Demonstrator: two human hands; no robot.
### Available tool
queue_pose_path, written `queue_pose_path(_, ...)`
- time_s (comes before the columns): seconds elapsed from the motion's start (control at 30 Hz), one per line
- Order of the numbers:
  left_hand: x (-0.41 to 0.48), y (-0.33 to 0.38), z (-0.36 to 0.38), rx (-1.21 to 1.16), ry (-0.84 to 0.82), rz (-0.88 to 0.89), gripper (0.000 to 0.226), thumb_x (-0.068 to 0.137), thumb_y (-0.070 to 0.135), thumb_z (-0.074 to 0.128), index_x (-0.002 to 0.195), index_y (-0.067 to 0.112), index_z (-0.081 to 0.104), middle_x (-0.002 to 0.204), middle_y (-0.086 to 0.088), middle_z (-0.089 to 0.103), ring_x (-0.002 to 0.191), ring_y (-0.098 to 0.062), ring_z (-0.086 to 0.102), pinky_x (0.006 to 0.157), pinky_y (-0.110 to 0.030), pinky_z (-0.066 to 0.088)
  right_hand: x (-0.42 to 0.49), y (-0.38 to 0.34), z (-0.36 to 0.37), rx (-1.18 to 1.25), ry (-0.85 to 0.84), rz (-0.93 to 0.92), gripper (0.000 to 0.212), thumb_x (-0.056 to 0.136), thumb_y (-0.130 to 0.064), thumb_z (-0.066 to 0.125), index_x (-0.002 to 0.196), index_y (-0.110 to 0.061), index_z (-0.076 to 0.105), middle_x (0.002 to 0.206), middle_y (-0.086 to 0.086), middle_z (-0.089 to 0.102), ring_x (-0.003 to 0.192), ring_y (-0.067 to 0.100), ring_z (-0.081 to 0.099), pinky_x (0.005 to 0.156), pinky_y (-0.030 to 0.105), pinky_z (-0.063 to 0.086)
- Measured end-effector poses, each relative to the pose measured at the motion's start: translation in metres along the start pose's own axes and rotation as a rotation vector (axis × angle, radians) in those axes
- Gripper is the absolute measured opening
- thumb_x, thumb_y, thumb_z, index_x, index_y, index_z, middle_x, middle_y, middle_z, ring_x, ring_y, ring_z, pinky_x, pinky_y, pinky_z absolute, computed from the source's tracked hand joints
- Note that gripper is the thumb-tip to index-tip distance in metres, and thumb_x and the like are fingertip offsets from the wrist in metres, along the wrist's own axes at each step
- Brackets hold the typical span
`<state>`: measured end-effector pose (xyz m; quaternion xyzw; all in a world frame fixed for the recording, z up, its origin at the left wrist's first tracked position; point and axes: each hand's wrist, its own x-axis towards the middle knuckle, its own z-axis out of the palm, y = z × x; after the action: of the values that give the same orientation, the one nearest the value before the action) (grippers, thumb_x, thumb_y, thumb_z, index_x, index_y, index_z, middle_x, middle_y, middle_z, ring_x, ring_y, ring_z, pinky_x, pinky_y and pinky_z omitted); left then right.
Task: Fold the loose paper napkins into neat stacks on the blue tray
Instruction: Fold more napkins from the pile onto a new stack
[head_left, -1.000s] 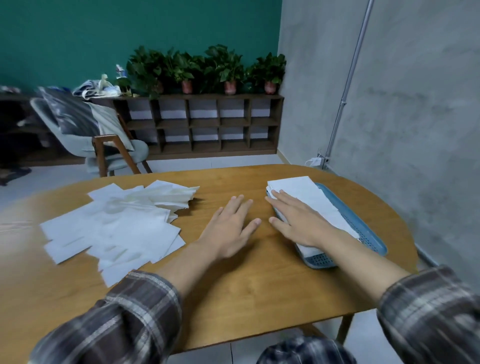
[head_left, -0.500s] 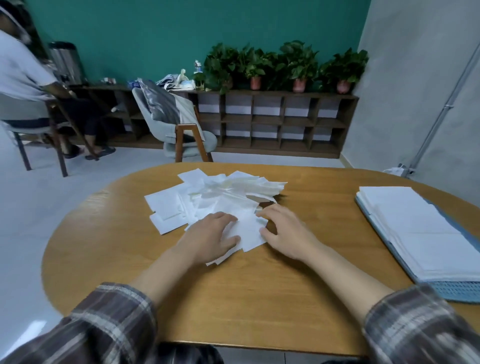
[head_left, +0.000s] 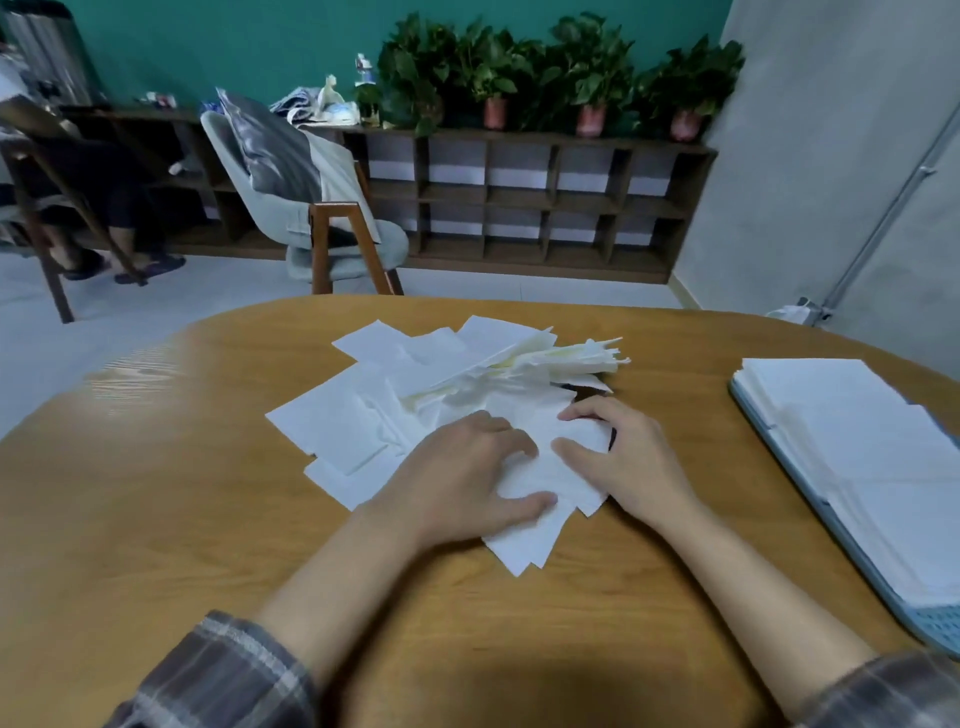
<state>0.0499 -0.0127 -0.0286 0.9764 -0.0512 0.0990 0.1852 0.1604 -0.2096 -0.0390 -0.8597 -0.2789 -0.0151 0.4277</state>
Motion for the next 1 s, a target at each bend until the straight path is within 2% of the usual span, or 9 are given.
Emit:
queue_pose_path(0.1, 0.011, 0.000, 0.002, -0.147, 0.227, -0.013, 0.049, 0.092, 0.067, 0.055, 0.112, 0.028, 0.076, 0.101, 0.016, 0.072, 0.097, -0.001, 0.062, 0.086, -0.031, 0.054, -0.005, 0.002, -0.006, 0.119, 0.037, 0.004, 0.026, 0.085, -0.012, 0.085, 0.106, -0.025, 0.077, 0.102, -0.018, 0.073, 0.097, -0.010, 0.063, 0.080, 0.005, 0.042)
queue_pose_path(0.17, 0.016, -0.008, 0.005, -0.163, 0.368, 0.039, 0.034, 0.097, 0.045, 0.066, 0.121, 0.022, 0.074, 0.117, 0.012, 0.069, 0.114, -0.007, 0.061, 0.097, -0.032, 0.051, -0.009, -0.002, -0.009, 0.182, 0.023, -0.020, 0.030, 0.085, -0.008, 0.084, 0.107, -0.028, 0.077, 0.092, -0.010, 0.072, 0.089, 0.005, 0.065, 0.077, 0.013, 0.047)
queue_pose_path(0.27, 0.017, -0.017, 0.009, -0.163, 0.362, 0.112, 0.047, 0.095, 0.032, 0.077, 0.140, 0.024, 0.065, 0.142, 0.012, 0.060, 0.136, -0.011, 0.051, 0.114, -0.034, 0.040, -0.008, -0.004, -0.018, 0.332, -0.109, -0.049, 0.034, 0.087, -0.003, 0.082, 0.110, -0.027, 0.076, 0.088, -0.004, 0.069, 0.087, 0.018, 0.065, 0.082, 0.023, 0.050)
queue_pose_path(0.33, 0.013, -0.014, 0.007, -0.240, 0.363, 0.085, 0.047, 0.093, 0.032, 0.081, 0.138, 0.028, 0.066, 0.140, 0.018, 0.061, 0.136, -0.009, 0.052, 0.114, -0.031, 0.039, -0.006, -0.004, -0.023, 0.471, -0.174, -0.054, 0.033, 0.086, 0.002, 0.082, 0.108, -0.021, 0.076, 0.087, -0.001, 0.066, 0.085, 0.024, 0.061, 0.079, 0.026, 0.049)
queue_pose_path(0.57, 0.014, -0.001, 0.004, -0.795, 0.372, -0.154, 0.008, 0.095, 0.019, 0.079, 0.100, 0.025, 0.080, 0.101, 0.015, 0.078, 0.098, -0.008, 0.073, 0.083, -0.027, 0.055, -0.003, -0.001, -0.026, 0.720, -0.080, 0.040, 0.028, 0.086, 0.009, 0.078, 0.108, -0.006, 0.069, 0.100, -0.003, 0.070, 0.091, 0.014, 0.067, 0.079, 0.029, 0.057)
queue_pose_path(0.67, 0.014, -0.001, 0.007, -0.803, 0.426, -0.209, 0.007, 0.094, 0.023, 0.080, 0.097, 0.030, 0.081, 0.067, 0.023, 0.062, 0.061, -0.009, 0.050, 0.062, -0.018, 0.039, -0.002, 0.003, -0.022, 0.716, -0.037, 0.106, 0.026, 0.088, 0.005, 0.078, 0.110, -0.007, 0.070, 0.106, -0.002, 0.074, 0.092, 0.015, 0.071, 0.081, 0.033, 0.060)
queue_pose_path(0.77, 0.012, 0.000, 0.009, -0.693, 0.419, -0.217, 0.008, 0.096, 0.023, 0.079, 0.096, 0.030, 0.080, 0.062, 0.026, 0.057, 0.057, -0.010, 0.037, 0.057, -0.019, 0.031, -0.002, 0.005, -0.017, 0.615, -0.025, 0.125, 0.020, 0.091, -0.001, 0.078, 0.108, -0.011, 0.075, 0.111, -0.003, 0.078, 0.093, 0.018, 0.075, 0.083, 0.037, 0.061)
queue_pose_path(0.87, 0.008, -0.002, 0.009, -0.545, 0.429, -0.137, 0.010, 0.095, 0.019, 0.078, 0.098, 0.028, 0.080, 0.098, 0.022, 0.074, 0.083, -0.006, 0.065, 0.071, -0.024, 0.049, -0.002, 0.005, -0.014, 0.526, -0.016, 0.124, 0.020, 0.091, -0.004, 0.079, 0.108, -0.014, 0.076, 0.111, -0.006, 0.078, 0.100, 0.020, 0.076, 0.083, 0.039, 0.062)
queue_pose_path(1.0, 0.011, -0.004, 0.008, -0.438, 0.509, -0.014, 0.009, 0.095, 0.016, 0.078, 0.101, 0.019, 0.082, 0.124, 0.007, 0.069, 0.121, -0.014, 0.065, 0.101, -0.022, 0.047, -0.004, 0.003, -0.014, 0.378, -0.005, 0.024, 0.040, 0.086, -0.016, 0.086, 0.122, -0.028, 0.073, 0.119, -0.011, 0.073, 0.116, 0.005, 0.067, 0.096, 0.031, 0.055)
